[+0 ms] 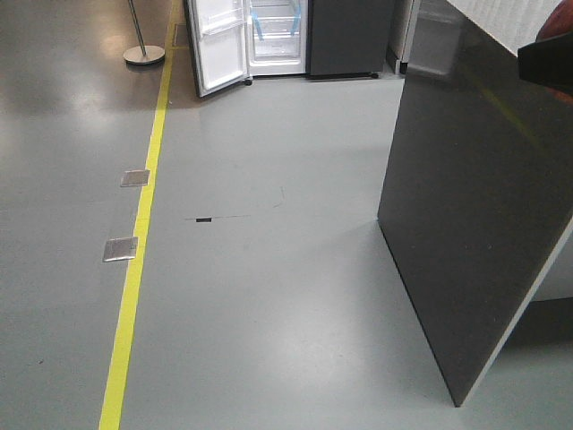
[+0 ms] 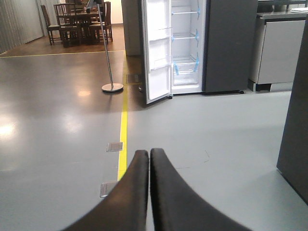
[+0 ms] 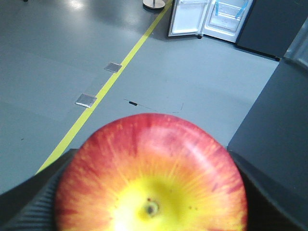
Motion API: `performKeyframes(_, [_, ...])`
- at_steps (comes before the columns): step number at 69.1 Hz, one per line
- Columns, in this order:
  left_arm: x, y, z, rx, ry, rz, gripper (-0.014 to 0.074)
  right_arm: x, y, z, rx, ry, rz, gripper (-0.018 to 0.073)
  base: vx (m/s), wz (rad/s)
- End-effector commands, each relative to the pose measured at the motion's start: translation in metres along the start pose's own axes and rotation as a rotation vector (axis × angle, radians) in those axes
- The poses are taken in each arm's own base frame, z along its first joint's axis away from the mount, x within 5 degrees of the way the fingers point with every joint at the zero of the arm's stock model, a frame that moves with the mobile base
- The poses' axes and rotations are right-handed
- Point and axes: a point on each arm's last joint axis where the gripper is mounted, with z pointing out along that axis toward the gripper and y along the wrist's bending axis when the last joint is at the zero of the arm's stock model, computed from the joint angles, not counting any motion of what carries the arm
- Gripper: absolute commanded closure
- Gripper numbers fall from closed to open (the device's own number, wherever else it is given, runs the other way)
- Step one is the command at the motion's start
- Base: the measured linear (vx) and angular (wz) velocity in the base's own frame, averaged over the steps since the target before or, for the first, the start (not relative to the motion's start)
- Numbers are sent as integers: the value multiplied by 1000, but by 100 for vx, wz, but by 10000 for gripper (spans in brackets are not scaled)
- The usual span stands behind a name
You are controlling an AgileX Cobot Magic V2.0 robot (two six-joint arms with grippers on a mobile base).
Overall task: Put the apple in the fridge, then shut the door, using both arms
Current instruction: 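Drive toward the open refrigerator carrying the apple in the right gripper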
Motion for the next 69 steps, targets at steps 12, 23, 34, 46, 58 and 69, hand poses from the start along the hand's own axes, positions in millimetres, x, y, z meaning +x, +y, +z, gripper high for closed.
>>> performKeyframes(12, [-2, -1, 0, 19, -68, -7, 604, -14, 0, -12, 33, -114, 1, 483, 16, 2])
performKeyframes(23, [-2, -1, 0, 19, -68, -7, 604, -14, 0, -12, 33, -114, 1, 483, 16, 3])
performKeyframes(34, [-2, -1, 0, 19, -68, -7, 604, -14, 0, -12, 33, -114, 1, 483, 17, 4])
performKeyframes(46, [-2, -1, 0, 19, -68, -7, 604, -14, 0, -12, 33, -114, 1, 483, 17, 4])
performKeyframes(58, [-2, -1, 0, 19, -68, -7, 604, -14, 0, -12, 33, -114, 1, 483, 16, 5])
performKeyframes(69, [-2, -1, 0, 19, -68, -7, 604, -14, 0, -12, 33, -114, 1, 483, 16, 3])
